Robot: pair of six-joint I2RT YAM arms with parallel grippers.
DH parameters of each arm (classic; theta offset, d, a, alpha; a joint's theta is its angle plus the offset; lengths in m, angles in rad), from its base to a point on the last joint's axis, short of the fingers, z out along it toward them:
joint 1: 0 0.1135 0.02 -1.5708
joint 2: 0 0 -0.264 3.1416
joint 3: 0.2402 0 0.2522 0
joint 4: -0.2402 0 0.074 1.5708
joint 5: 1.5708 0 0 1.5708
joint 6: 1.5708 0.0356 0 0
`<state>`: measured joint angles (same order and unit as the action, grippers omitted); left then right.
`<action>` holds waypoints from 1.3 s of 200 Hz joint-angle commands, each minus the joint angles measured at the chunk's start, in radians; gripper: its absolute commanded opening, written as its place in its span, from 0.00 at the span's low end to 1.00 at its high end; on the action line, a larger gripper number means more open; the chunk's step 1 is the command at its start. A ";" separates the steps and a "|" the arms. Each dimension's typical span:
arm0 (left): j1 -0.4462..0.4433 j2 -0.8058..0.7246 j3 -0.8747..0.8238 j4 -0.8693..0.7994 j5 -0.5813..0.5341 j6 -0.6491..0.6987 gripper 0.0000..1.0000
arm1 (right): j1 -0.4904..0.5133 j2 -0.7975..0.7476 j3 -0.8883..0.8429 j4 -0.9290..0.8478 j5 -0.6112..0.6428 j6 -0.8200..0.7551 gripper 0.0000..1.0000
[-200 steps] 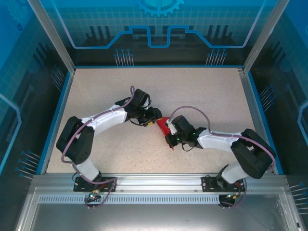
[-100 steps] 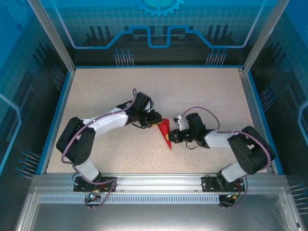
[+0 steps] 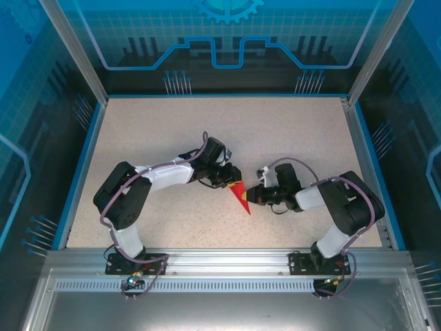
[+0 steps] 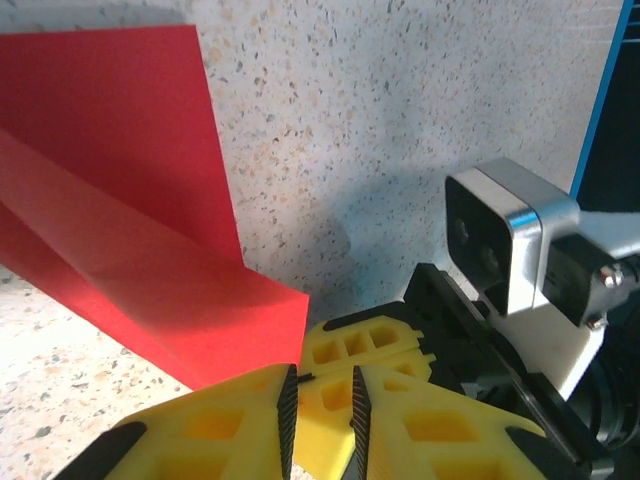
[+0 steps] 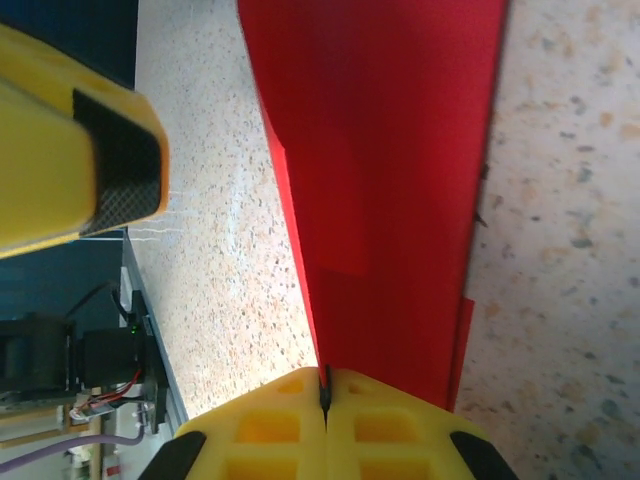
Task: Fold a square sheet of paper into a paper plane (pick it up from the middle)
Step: Fold the wing for the fifth time at the center of the table.
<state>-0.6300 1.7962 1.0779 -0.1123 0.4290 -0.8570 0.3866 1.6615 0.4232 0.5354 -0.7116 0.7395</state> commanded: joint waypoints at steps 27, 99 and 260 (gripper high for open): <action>-0.020 0.052 0.001 0.052 0.042 0.021 0.25 | -0.035 0.066 -0.001 0.013 -0.041 0.026 0.03; -0.027 0.031 -0.013 0.052 0.003 0.045 0.31 | -0.062 0.010 0.000 -0.015 -0.066 0.022 0.08; -0.021 0.143 0.101 -0.003 -0.047 -0.027 0.28 | 0.053 -0.111 0.081 -0.364 0.207 -0.202 0.35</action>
<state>-0.6510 1.9179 1.1484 -0.0883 0.3897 -0.8658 0.4084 1.5734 0.4721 0.2974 -0.6125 0.6033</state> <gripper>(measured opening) 0.280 0.366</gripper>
